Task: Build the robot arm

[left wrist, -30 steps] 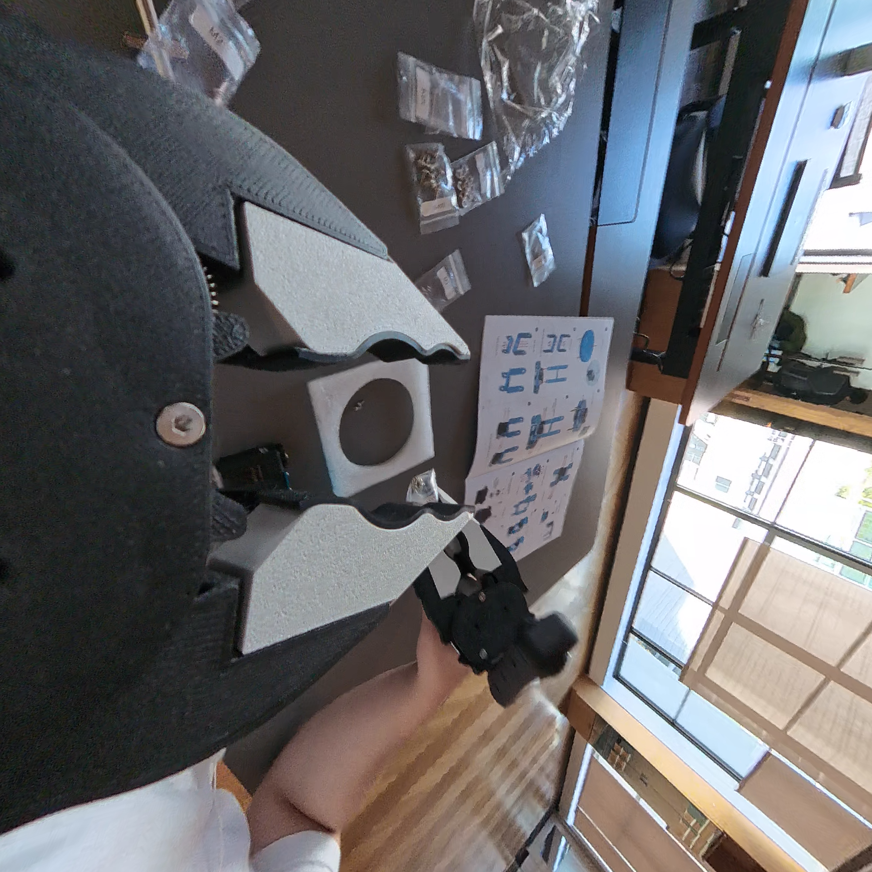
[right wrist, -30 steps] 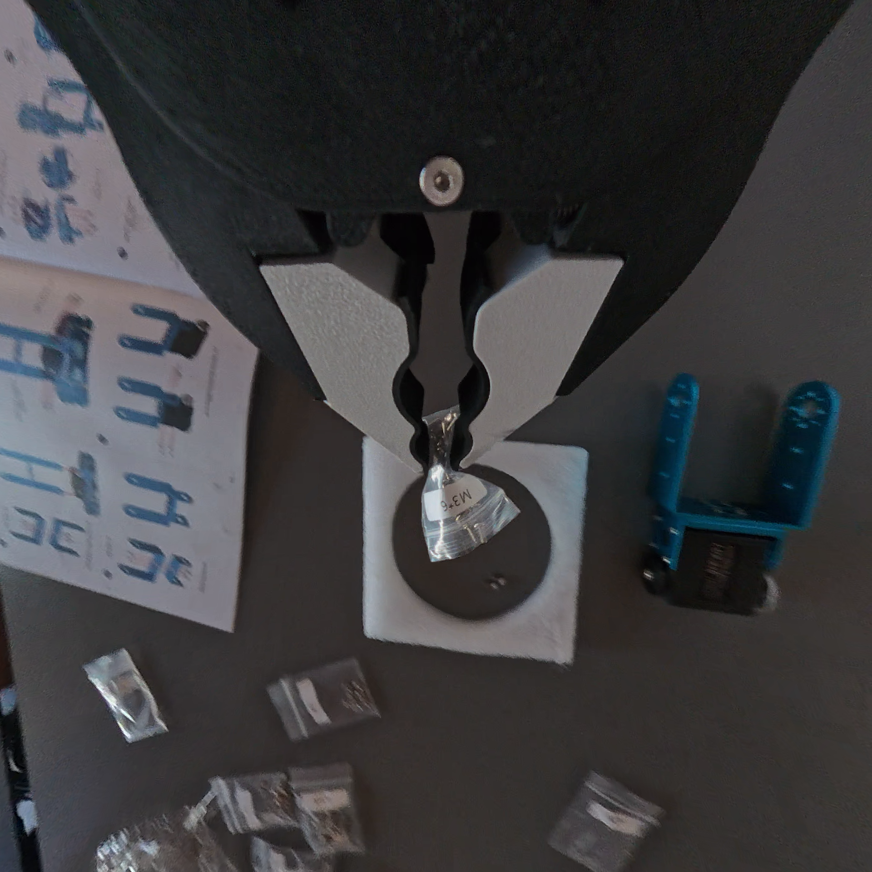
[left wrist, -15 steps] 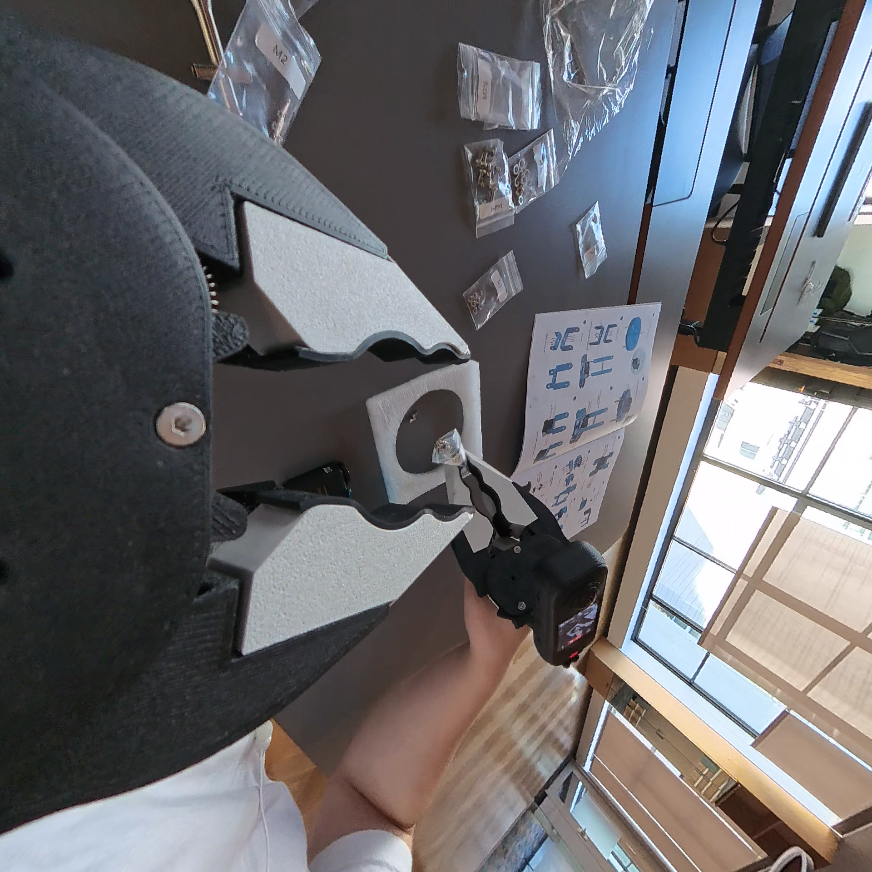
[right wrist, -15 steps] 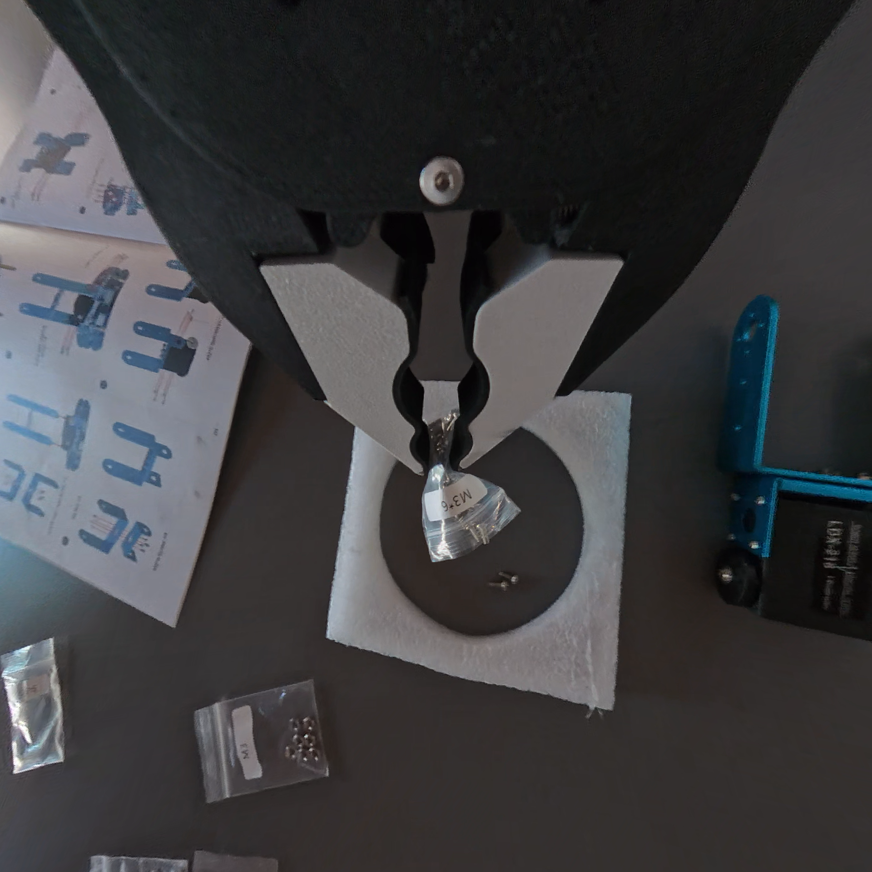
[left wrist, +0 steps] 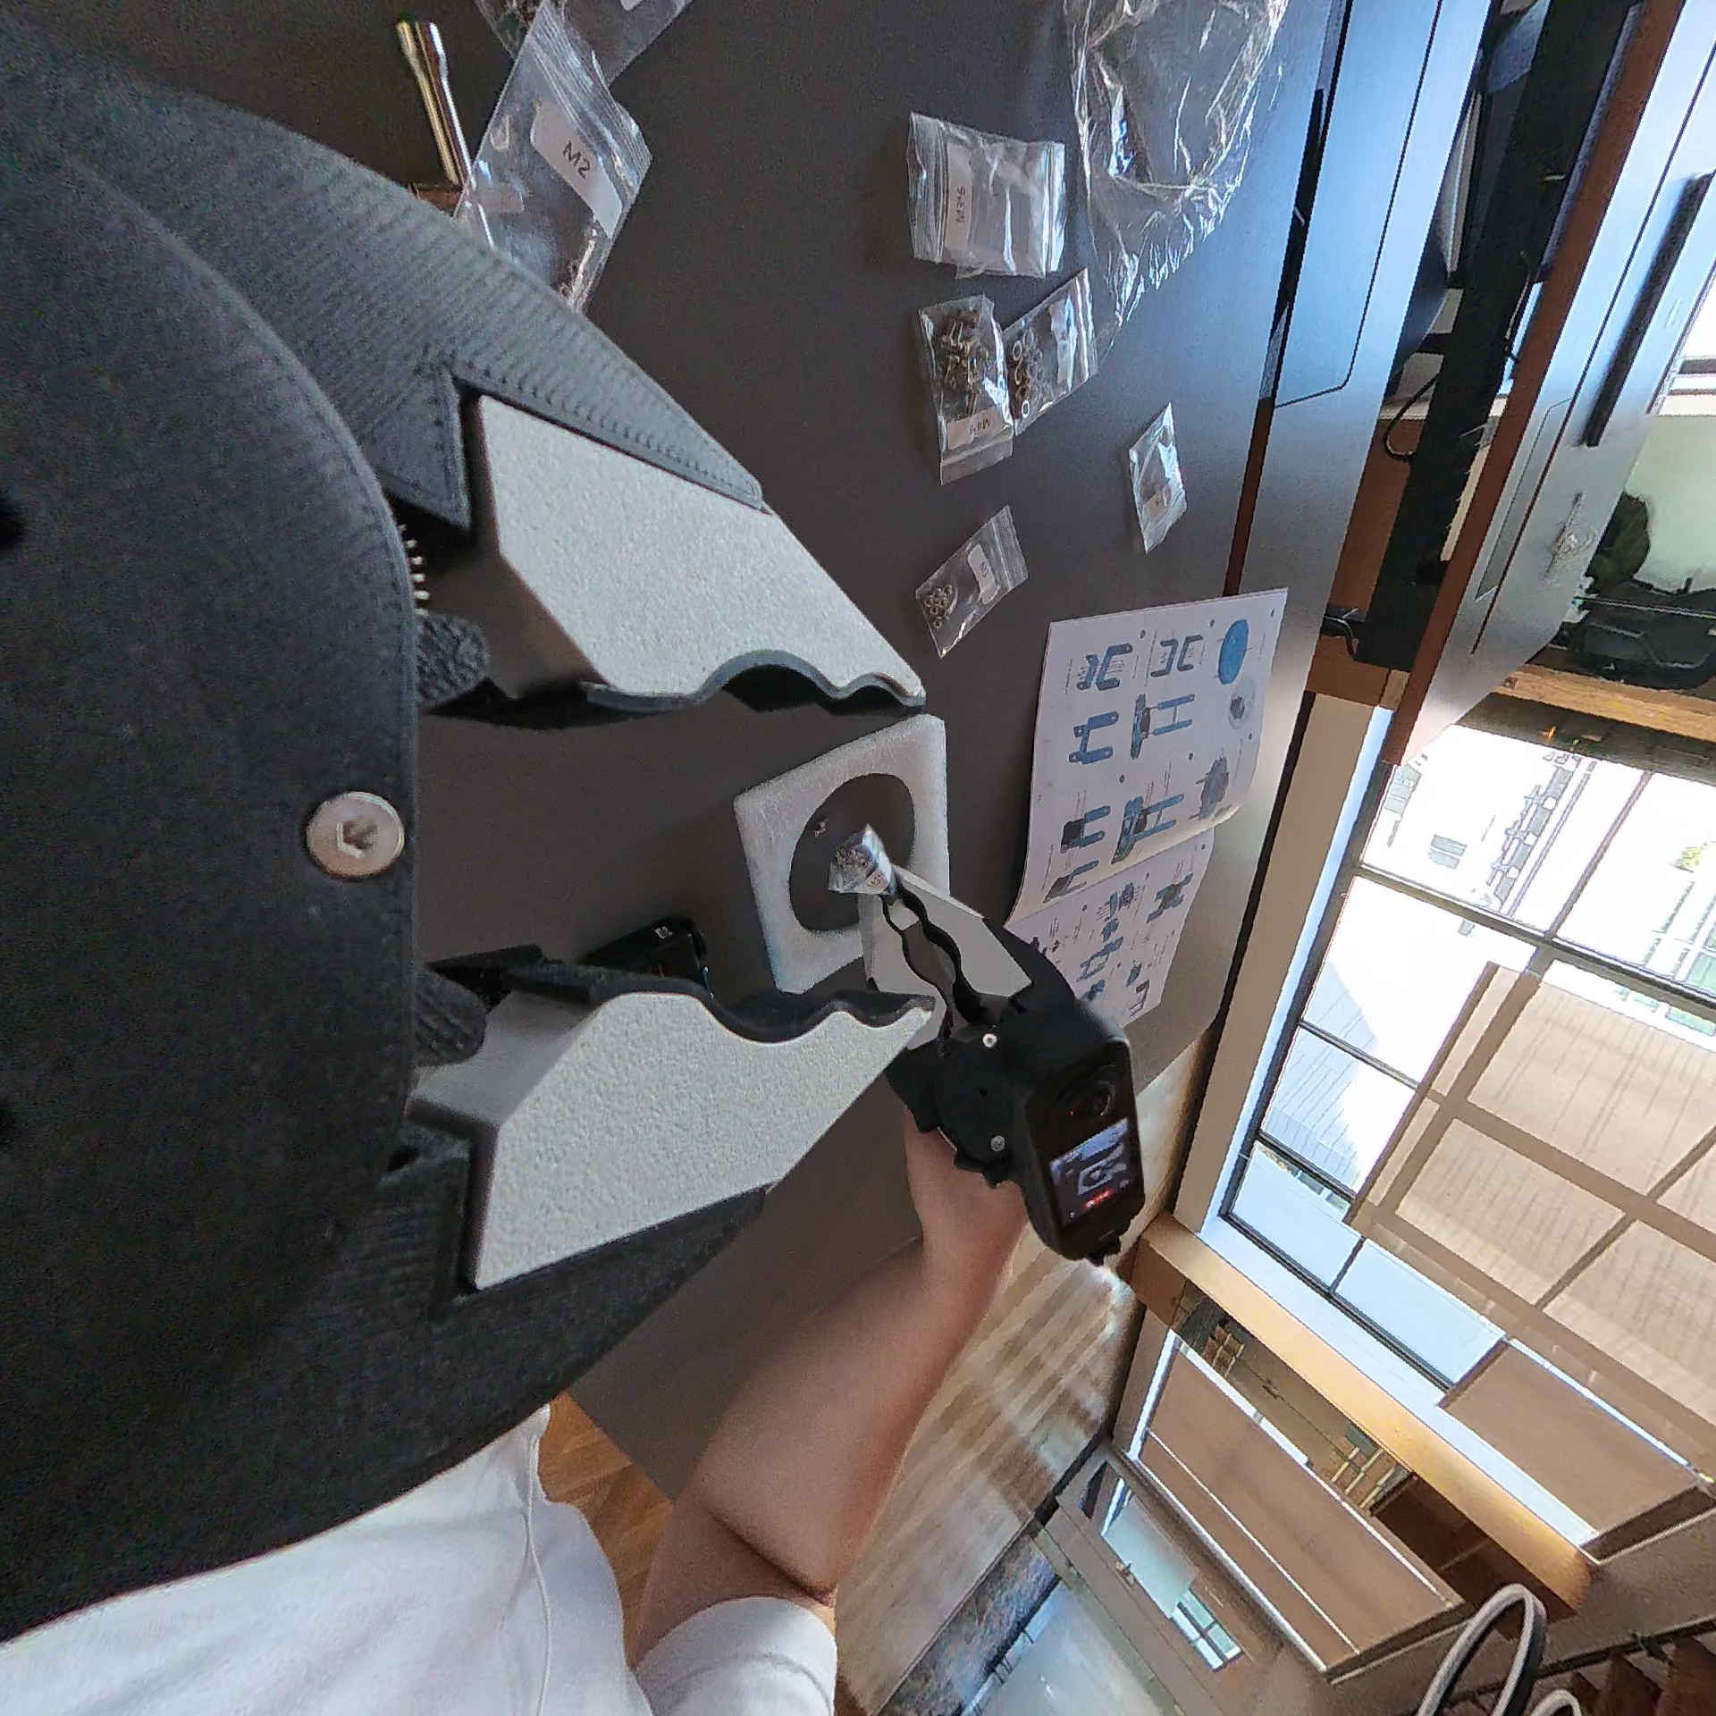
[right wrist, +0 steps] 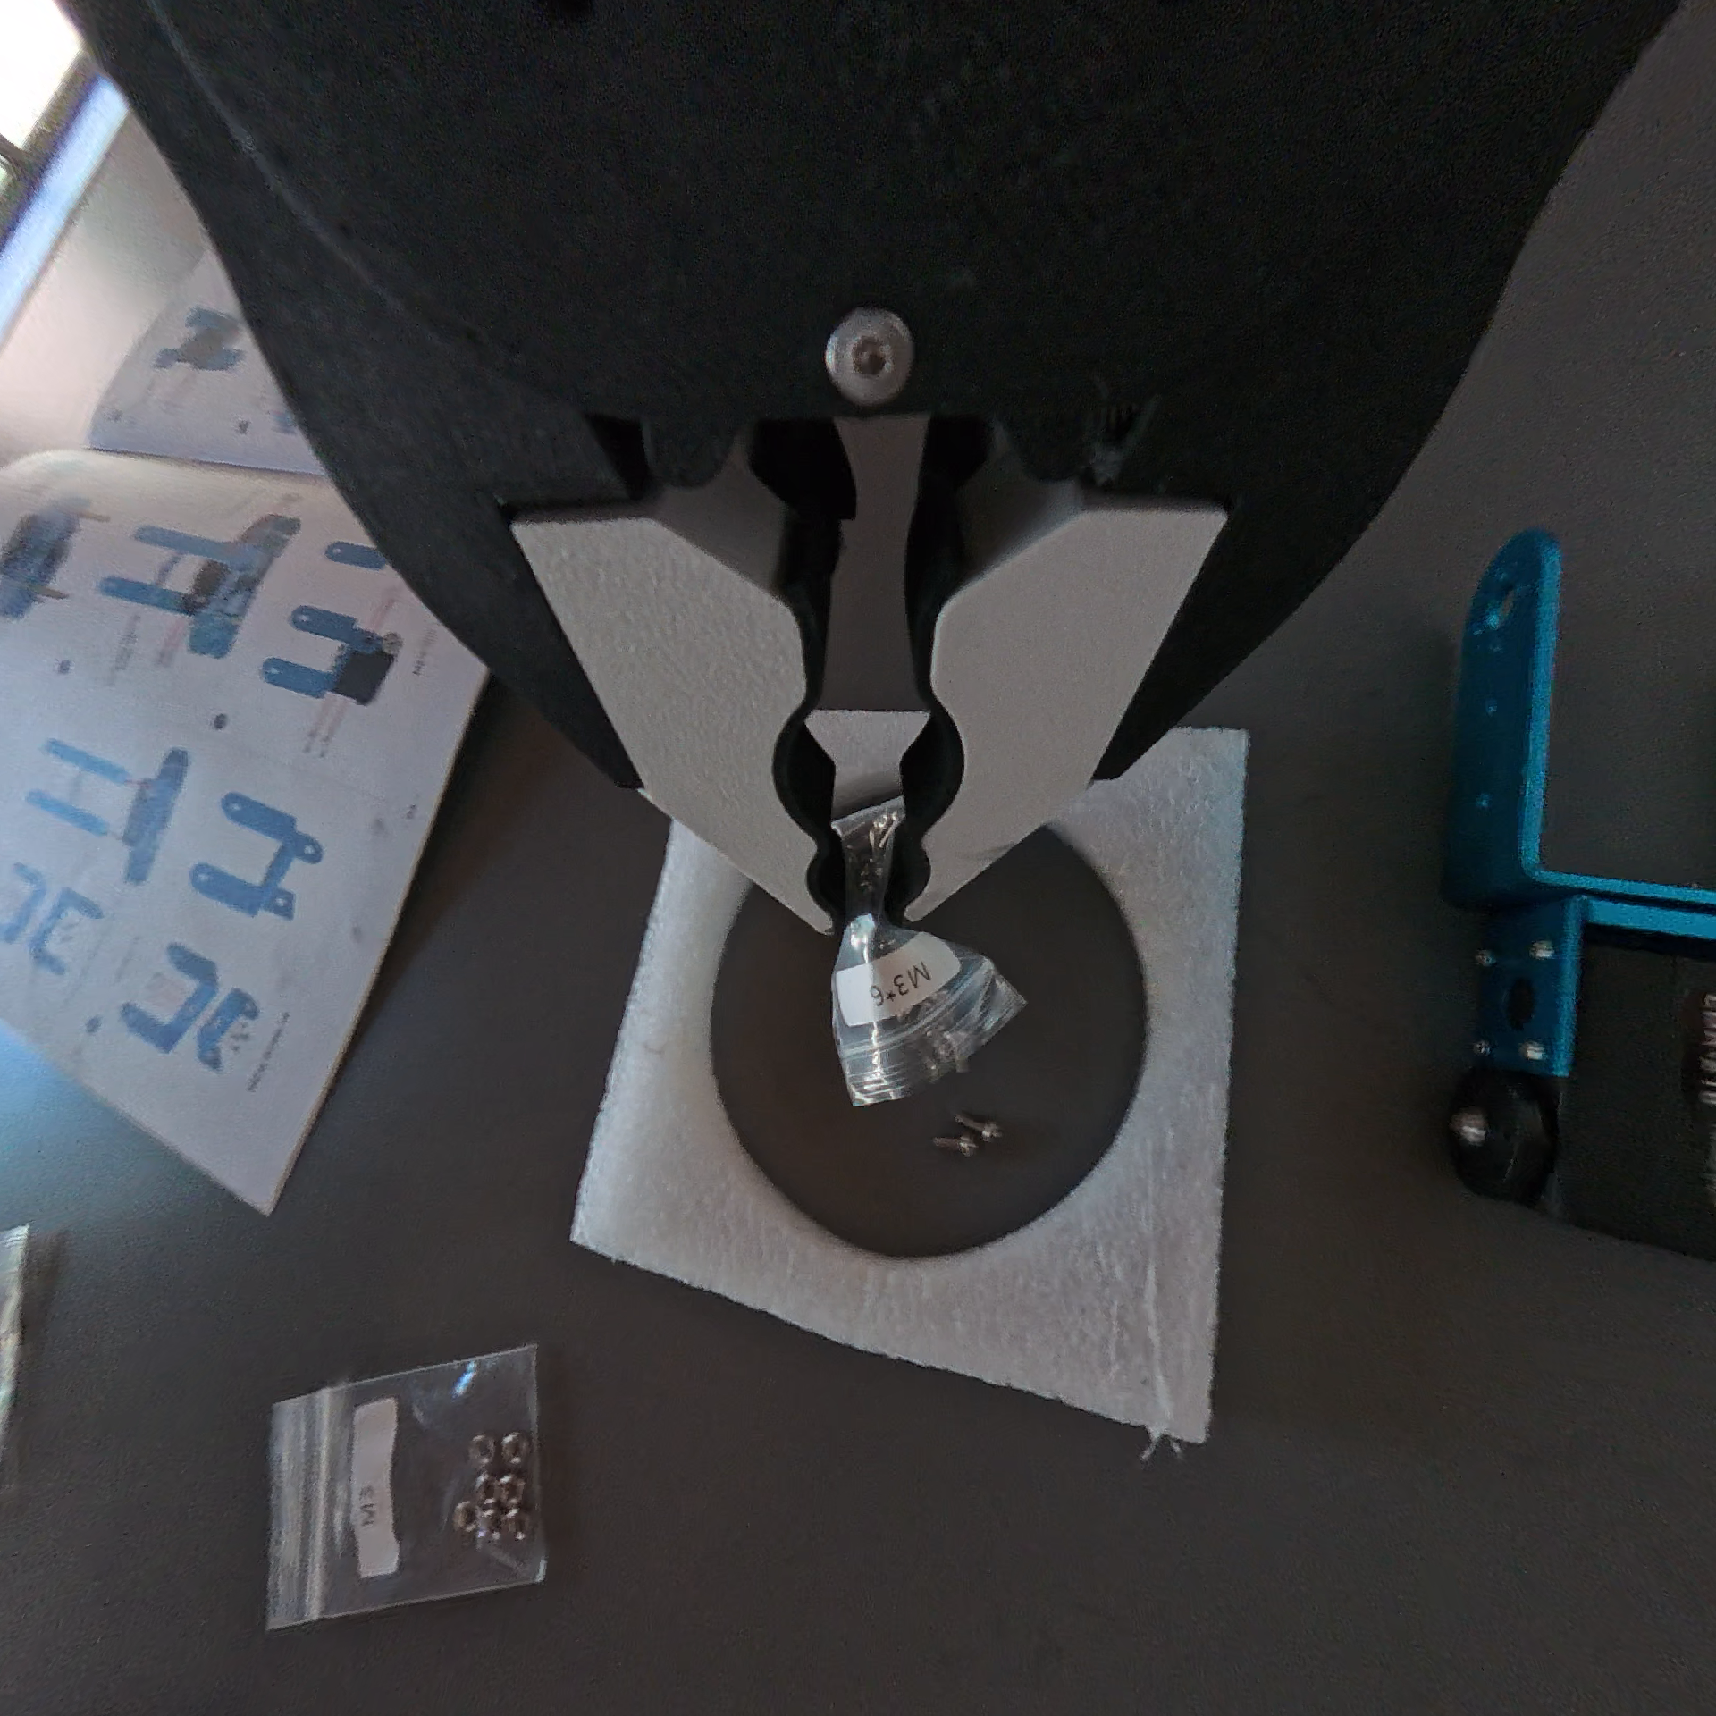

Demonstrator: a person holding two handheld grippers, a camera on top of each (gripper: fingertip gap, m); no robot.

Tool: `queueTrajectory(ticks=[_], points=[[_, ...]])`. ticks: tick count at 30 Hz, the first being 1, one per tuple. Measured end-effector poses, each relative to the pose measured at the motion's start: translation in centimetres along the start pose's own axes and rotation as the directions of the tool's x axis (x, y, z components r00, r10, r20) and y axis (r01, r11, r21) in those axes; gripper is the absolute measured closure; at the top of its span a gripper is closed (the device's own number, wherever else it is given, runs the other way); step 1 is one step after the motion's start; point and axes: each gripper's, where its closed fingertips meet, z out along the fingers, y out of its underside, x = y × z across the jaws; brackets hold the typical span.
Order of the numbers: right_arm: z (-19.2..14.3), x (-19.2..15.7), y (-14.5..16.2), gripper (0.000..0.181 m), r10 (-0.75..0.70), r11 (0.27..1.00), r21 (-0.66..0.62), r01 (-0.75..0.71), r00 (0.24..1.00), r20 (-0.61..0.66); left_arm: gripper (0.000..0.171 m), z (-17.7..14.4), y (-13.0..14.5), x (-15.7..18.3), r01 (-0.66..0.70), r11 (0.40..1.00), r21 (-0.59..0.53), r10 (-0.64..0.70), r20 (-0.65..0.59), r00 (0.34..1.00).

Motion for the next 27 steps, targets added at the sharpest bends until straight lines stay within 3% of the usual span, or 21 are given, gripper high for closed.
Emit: queueTrajectory(ticks=[3, 27], points=[[0.1, 0.2, 0.3, 0.174, 0.037, 0.999, -0.023, -0.036, 0.999, 0.020, 0.113, -0.2, -0.1, -0.1, 0.000, 1.000, 0.006, 0.000, 0.000, 1.000], [0.2, 0.5, 0.0, 0.174, -0.082, 0.991, -0.105, 0.081, 0.997, 0.000, 0.113, -1.5, -0.1, -0.5, 0.002, 0.999, 0.041, -0.003, 0.015, 1.000]])
